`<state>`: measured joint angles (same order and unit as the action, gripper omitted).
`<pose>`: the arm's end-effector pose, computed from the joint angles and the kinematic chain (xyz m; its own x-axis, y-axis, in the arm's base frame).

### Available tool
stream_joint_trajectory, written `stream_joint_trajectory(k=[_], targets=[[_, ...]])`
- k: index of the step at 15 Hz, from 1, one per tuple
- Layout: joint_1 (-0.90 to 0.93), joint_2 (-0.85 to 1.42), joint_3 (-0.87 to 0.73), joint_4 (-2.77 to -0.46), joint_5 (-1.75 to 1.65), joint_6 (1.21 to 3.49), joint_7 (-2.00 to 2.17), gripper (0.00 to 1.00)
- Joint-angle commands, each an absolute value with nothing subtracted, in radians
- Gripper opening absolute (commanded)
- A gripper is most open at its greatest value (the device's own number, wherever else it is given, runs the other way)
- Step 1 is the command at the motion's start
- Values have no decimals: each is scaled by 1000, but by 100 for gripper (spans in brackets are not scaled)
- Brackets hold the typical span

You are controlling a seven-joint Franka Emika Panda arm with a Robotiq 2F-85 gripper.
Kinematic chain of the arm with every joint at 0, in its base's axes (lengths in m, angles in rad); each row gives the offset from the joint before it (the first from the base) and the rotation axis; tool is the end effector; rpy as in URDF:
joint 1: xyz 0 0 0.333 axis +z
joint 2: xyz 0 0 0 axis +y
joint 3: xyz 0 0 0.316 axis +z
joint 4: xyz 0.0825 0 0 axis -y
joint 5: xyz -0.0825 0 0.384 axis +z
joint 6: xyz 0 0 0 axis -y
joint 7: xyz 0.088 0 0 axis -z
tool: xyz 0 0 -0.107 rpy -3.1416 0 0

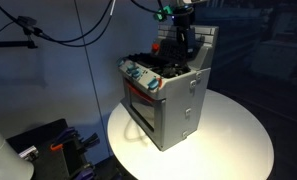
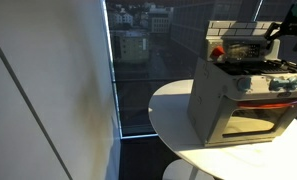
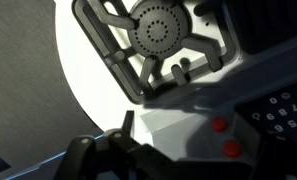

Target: Press the top orange button on the microwave oven controlling panel of the stove

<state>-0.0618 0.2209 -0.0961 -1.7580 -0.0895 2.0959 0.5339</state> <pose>0.6268 -0.1002 0.4514 0.7896 -0.5947 0.1513 -0.6051 -0.7956 0.0302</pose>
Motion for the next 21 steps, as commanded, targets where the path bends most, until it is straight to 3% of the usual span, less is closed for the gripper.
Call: stream_joint_trajectory(k=[1, 13, 21], targets=[[-58, 159, -97, -1794, -47, 2031, 475, 100], [-63, 26, -85, -1811, 32, 1665, 254, 100], [-56, -179, -60, -1950, -22, 1585, 135, 100]])
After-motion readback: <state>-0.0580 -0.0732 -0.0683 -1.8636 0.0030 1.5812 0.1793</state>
